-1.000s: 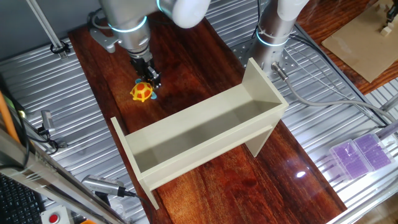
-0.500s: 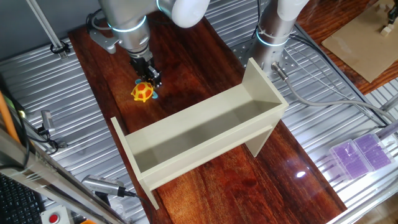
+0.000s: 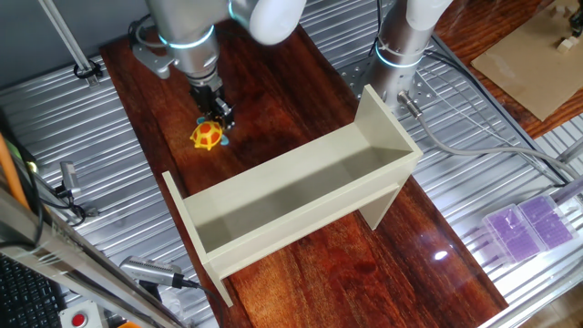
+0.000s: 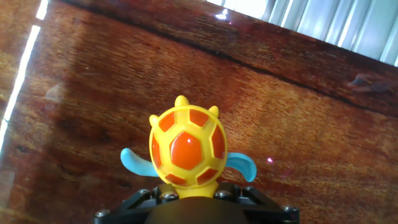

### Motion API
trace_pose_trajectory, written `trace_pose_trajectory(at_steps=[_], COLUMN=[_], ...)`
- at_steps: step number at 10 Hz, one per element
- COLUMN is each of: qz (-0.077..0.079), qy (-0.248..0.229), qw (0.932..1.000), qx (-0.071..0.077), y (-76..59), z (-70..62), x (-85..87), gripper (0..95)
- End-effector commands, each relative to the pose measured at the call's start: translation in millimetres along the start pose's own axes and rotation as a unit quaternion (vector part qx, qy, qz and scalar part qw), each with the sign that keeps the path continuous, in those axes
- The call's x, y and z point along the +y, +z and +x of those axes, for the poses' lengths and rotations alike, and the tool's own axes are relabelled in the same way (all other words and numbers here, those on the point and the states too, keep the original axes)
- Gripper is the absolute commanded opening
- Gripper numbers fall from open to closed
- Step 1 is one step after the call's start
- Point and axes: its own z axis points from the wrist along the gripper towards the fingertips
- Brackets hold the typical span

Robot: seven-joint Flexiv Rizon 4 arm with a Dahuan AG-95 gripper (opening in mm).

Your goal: Take the object down from the shelf

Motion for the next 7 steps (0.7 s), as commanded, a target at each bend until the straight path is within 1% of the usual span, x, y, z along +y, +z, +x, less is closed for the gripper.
trace_pose_trajectory(at_steps=[1,2,3,4,6,7], qz=[0.002,0.002,0.002,0.002,0.004,0.005], qy=[-0.005,-0.005,-0.005,-0.005,-0.002,0.0], qw=[1.0,1.0,1.0,1.0,1.0,1.0], qx=[-0.006,-0.007,-0.007,-0.007,-0.008,-0.007], y=[23.0,32.2,36.5,44.2,53.4,55.1], z=[-2.7,-3.5,-3.8,-3.1,-1.1,-1.1], x=[-8.9,-11.4,-12.2,-12.0,-6.6,-5.2], gripper=[0.0,0.0,0.0,0.0,0.0,0.0])
